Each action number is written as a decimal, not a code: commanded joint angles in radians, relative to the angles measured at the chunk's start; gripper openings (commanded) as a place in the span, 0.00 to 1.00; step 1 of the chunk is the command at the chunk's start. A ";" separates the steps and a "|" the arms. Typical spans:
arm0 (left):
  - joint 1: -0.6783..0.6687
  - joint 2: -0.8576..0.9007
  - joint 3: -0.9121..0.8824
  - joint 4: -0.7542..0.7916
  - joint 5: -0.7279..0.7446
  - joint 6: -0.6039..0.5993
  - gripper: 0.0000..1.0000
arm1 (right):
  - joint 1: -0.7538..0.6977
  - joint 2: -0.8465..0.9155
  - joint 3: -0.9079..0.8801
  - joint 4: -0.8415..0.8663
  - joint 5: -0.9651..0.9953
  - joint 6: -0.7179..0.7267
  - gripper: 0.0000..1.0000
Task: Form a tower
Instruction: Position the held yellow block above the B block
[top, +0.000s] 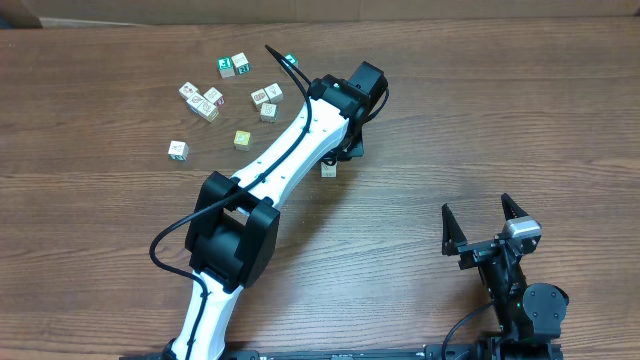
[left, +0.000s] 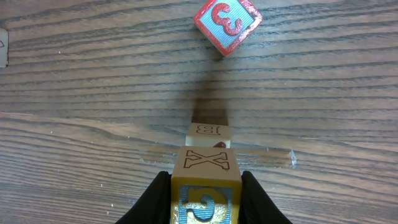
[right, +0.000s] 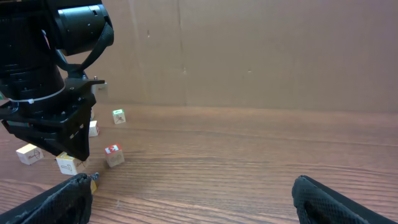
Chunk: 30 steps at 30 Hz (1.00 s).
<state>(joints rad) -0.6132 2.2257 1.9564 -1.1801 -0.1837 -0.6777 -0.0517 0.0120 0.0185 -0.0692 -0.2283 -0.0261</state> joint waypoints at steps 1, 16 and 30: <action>0.004 0.011 -0.005 0.002 -0.006 0.012 0.04 | 0.004 -0.009 -0.010 0.004 0.010 0.002 1.00; 0.003 0.011 -0.021 0.010 -0.007 0.012 0.04 | 0.004 -0.009 -0.010 0.004 0.010 0.002 1.00; 0.005 0.011 -0.076 0.064 -0.003 0.013 0.04 | 0.004 -0.009 -0.010 0.004 0.010 0.002 1.00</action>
<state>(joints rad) -0.6132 2.2265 1.8854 -1.1179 -0.1837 -0.6777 -0.0517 0.0116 0.0185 -0.0692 -0.2279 -0.0257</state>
